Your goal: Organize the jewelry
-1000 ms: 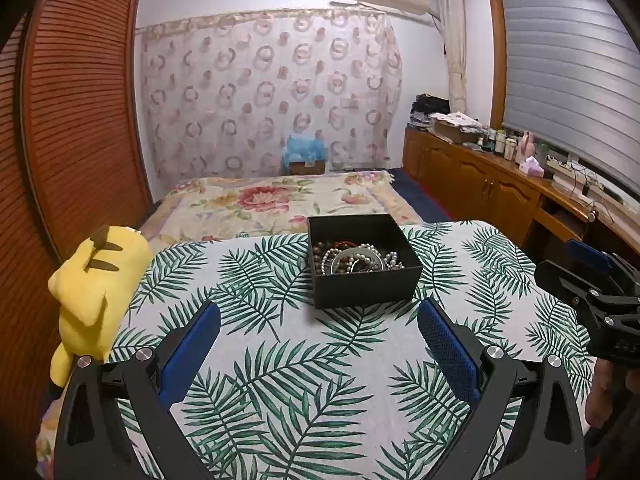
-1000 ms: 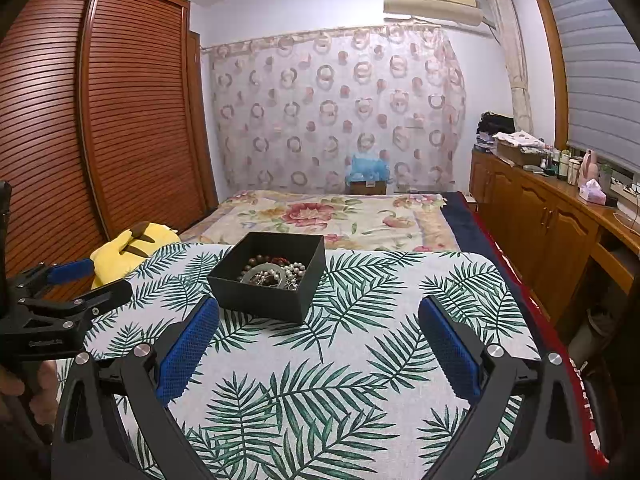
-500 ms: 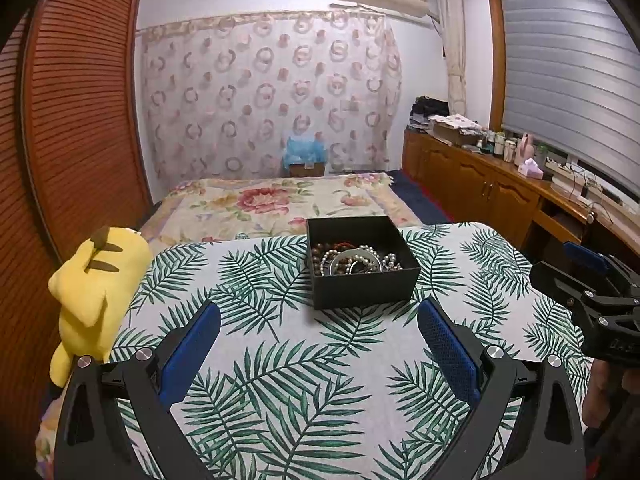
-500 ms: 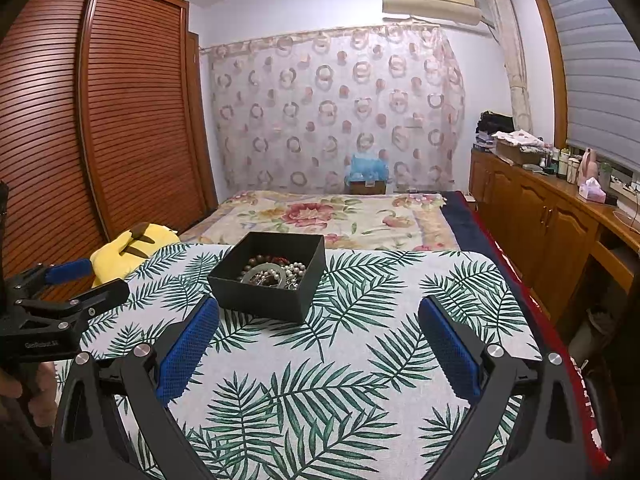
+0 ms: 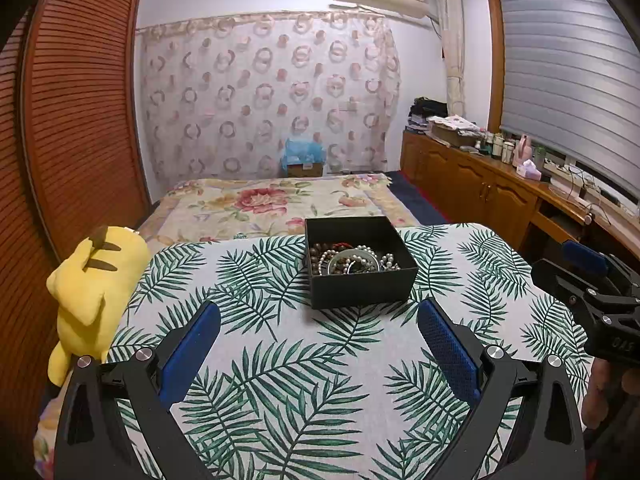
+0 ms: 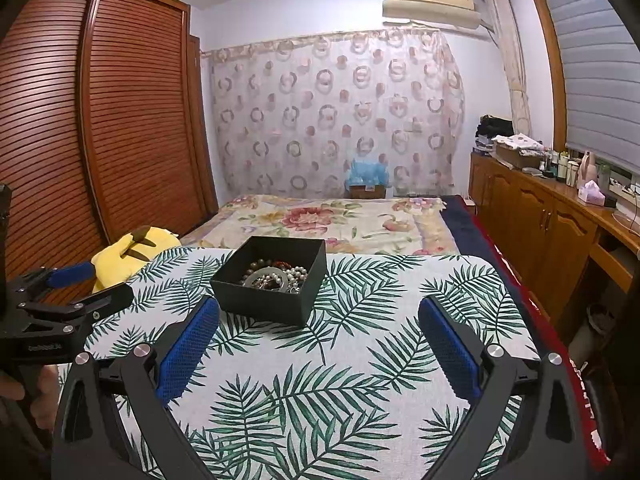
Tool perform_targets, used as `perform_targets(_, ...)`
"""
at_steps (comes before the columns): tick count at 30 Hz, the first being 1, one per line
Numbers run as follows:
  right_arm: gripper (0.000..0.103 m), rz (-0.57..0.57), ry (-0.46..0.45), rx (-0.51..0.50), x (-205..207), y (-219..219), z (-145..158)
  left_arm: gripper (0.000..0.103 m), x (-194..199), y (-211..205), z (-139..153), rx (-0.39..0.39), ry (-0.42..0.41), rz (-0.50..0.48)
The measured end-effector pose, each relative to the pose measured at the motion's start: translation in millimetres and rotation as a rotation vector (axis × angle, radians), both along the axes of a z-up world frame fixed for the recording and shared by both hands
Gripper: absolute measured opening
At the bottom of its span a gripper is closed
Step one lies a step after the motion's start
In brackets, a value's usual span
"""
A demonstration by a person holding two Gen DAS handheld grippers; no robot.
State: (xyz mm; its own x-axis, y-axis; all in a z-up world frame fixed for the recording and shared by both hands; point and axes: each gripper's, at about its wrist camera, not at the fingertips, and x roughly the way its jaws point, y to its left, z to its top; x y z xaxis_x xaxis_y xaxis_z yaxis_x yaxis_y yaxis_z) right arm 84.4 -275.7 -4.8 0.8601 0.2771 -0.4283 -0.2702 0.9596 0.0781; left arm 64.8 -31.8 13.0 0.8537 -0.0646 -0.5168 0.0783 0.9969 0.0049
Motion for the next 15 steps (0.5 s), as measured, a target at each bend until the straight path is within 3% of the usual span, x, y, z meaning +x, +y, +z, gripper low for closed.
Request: perform_targets(15, 0.100, -0.001, 0.000, 0.001, -0.3, 0.0, -0.5, 0.095, -1.2, -0.7, 4.4, -0.001, -0.008, -0.002)
